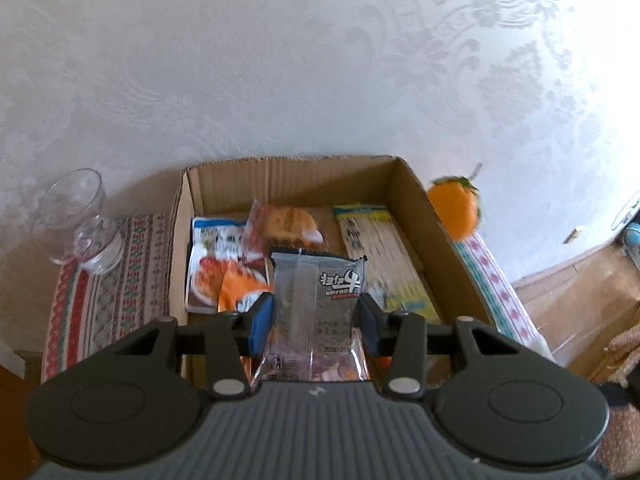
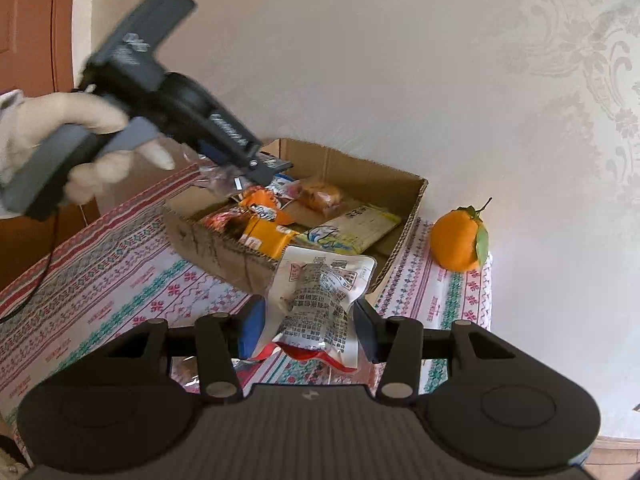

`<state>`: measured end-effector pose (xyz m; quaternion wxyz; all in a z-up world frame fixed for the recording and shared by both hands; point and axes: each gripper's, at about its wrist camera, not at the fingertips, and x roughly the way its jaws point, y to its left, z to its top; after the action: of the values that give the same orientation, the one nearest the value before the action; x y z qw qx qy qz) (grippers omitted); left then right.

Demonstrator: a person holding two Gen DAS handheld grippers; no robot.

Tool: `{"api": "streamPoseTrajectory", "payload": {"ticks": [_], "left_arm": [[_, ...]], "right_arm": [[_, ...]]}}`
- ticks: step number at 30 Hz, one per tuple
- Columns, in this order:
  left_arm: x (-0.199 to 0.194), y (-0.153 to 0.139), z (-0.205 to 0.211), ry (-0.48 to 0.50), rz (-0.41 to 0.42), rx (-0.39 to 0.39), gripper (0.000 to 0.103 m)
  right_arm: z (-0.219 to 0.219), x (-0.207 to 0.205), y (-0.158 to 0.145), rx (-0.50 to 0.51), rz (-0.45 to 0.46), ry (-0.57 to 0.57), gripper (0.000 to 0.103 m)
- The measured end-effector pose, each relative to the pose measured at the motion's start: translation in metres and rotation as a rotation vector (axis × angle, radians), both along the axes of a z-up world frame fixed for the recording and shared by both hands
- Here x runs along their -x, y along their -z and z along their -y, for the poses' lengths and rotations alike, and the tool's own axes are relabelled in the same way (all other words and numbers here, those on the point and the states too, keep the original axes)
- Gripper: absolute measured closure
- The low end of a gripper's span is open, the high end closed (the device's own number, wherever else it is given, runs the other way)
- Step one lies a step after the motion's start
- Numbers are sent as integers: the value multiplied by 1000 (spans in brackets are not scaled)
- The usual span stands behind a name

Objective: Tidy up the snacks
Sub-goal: 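Carry both packets into the box and open both tools to drop them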

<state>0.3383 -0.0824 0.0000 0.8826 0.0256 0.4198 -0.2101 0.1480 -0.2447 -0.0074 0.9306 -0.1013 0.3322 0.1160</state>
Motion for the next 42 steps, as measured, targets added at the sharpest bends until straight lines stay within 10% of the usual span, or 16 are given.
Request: {"api": "streamPoseTrajectory", "payload": {"ticks": [4,7,26,42], "left_arm": [[-28,7,9,-25,4,2,55],[-42,14,6,-86,14,-9,27],[90,10,-61,-93,95,-24,15],[159,47,-88,-151,51,-132,14]], "right_arm": [[2,-8,2,2,-4,12,49],[2,-13,4,-2,-8,21,49],[-19,-47,-5,-4,8,14,49],[-93,-161,11,-9,-19,-96,49]]}}
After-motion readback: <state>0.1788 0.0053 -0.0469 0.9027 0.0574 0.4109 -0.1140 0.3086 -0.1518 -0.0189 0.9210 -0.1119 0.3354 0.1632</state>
